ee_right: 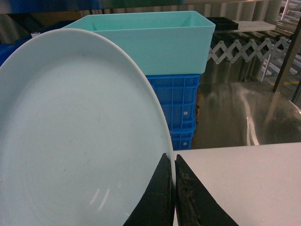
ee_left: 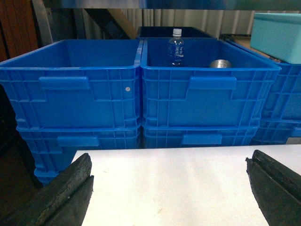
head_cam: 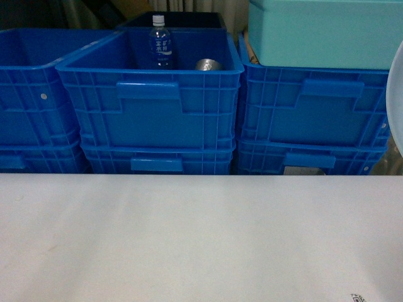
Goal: Place blue tray on left shelf second layer neatly
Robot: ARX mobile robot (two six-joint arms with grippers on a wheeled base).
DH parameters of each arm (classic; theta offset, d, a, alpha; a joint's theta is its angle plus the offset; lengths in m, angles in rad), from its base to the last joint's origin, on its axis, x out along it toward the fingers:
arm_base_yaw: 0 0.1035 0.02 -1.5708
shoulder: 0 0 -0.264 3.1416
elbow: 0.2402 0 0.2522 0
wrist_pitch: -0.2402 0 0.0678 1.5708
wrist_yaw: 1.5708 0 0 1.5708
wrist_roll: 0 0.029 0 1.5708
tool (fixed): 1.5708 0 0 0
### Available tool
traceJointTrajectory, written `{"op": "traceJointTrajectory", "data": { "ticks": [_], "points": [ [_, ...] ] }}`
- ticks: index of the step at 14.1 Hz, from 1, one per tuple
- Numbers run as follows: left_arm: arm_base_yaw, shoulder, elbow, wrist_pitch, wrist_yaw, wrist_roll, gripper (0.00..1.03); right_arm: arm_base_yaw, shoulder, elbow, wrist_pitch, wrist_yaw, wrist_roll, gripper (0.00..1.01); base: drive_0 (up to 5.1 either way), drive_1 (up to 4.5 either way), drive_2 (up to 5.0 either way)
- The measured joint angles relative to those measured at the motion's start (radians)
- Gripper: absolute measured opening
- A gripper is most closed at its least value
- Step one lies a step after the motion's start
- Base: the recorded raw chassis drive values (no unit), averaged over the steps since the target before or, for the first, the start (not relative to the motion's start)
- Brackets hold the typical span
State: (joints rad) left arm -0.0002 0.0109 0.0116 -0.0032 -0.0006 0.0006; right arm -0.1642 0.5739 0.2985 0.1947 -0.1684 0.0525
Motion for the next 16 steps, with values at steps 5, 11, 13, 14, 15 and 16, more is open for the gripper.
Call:
{"op": "traceJointTrajectory", "data": {
  "ticks": [5, 11, 13, 14, 15, 16],
  "points": [
    [0.0, 0.0, 0.0, -0.002, -0.001, 0.0, 0.98, 0.0, 0.001, 0.0, 0.0, 0.0, 0.0, 0.02, 0.0, 0.0, 0.0],
    [0.0, 0.0, 0.0, -0.001, -0.002, 0.0, 0.98, 0.0, 0.0, 0.0, 0.001, -0.002, 0.0, 0.02, 4.5, -4.08, -0.8],
    [0.001, 0.0, 0.0, 0.001, -0.002, 0.0, 0.98, 0.0, 0.003, -0.001, -0.002, -0.002, 0.0, 0.02, 3.7, -4.86, -1.6],
    [0.001, 0.0, 0.0, 0.0, -0.003, 0.0, 0.98, 0.0, 0.0, -0.001, 0.002, -0.003, 0.0, 0.02, 2.9, -5.7, -2.5],
    [0.001, 0.0, 0.0, 0.0, -0.001, 0.0, 0.98, 0.0, 0.0, -0.001, 0.002, -0.003, 0.0, 0.02, 3.0, -5.58, -2.4],
    [0.001, 0.0, 0.0, -0.002, 0.001, 0.0, 0.98, 0.0, 0.001, -0.001, -0.001, -0.002, 0.0, 0.02, 3.0, -5.58, -2.4]
  ]
}}
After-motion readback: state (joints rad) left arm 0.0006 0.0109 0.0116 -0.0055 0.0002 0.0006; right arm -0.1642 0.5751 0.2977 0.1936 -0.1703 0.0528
